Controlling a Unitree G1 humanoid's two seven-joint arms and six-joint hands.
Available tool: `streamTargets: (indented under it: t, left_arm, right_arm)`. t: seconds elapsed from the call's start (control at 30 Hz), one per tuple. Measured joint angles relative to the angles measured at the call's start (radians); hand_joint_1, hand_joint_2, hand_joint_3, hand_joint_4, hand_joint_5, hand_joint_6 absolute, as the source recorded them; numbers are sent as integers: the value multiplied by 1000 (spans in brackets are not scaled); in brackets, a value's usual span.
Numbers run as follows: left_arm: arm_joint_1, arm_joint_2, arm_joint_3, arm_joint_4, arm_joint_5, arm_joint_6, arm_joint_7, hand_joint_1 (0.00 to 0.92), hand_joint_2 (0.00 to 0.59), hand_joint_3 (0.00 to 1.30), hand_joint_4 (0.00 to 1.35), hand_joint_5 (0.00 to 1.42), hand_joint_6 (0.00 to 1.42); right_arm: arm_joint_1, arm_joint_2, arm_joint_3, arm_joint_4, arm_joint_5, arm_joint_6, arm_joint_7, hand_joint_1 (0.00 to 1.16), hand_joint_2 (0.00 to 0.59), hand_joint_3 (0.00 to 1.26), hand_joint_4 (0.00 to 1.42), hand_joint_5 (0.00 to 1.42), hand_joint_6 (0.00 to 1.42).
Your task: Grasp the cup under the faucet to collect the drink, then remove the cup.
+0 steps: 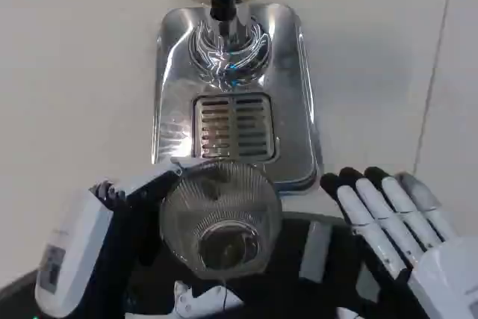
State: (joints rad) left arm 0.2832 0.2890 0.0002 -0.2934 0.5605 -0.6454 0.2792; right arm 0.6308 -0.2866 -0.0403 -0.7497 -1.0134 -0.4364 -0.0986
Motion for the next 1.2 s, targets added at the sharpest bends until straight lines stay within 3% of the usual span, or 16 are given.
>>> streamTargets:
  t: [0.47, 0.7, 0.97, 1.2]
  left_arm:
    - [-11, -36, 10, 1, 10, 16, 0, 659, 99, 1261, 1290, 1387, 1424]
    - [-45, -59, 10, 49, 40, 38, 0, 659, 100, 1261, 1290, 1388, 1424]
    - [-267, -72, 11, 272, 102, 100, 65, 660, 100, 1261, 1290, 1374, 1424]
    - [-534, -35, -24, 571, 168, 148, 188, 660, 100, 1261, 1290, 1374, 1424]
  right_arm:
    - [-42, -2, 11, 22, 18, 11, 10, 0, 586, 0, 0, 0, 0]
    - [-52, 6, 14, 18, 18, 55, 38, 0, 586, 0, 0, 0, 0]
    - [-18, 39, 29, -33, -12, 80, 48, 0, 586, 0, 0, 0, 0]
    - [2, 42, 29, -45, -20, 90, 72, 0, 586, 0, 0, 0, 0]
